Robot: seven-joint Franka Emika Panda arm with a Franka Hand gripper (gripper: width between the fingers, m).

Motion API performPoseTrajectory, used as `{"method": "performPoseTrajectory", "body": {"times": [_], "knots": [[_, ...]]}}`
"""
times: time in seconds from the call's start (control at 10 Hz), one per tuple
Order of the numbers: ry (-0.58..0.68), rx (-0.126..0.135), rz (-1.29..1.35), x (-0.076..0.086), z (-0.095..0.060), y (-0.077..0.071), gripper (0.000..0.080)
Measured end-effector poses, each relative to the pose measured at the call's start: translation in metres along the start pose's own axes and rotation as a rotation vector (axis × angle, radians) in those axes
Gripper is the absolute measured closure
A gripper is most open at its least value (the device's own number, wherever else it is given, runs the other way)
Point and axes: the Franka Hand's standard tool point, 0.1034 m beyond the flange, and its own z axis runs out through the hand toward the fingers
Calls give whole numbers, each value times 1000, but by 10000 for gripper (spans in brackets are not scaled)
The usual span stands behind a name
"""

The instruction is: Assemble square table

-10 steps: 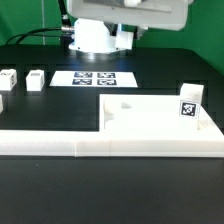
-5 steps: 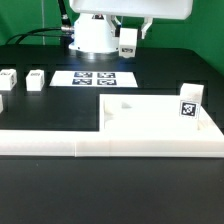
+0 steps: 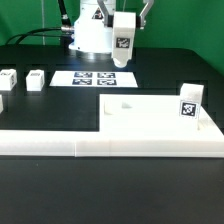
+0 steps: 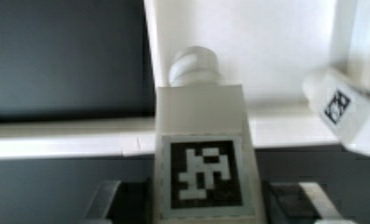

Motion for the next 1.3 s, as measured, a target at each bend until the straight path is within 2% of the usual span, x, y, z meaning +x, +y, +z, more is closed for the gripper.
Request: {"method": "performPoseTrajectory", "body": {"times": [0.3,0.4,0.8,1.1,1.3], "knots": [[196,-5,-9,4,2,0,506],[220,-7,-11,0,4,1,506],[223,-10,-16,2,5,3,506],[297,-38,-14,12,18,15,506],[358,-55,-20,19,18,24,506]]}}
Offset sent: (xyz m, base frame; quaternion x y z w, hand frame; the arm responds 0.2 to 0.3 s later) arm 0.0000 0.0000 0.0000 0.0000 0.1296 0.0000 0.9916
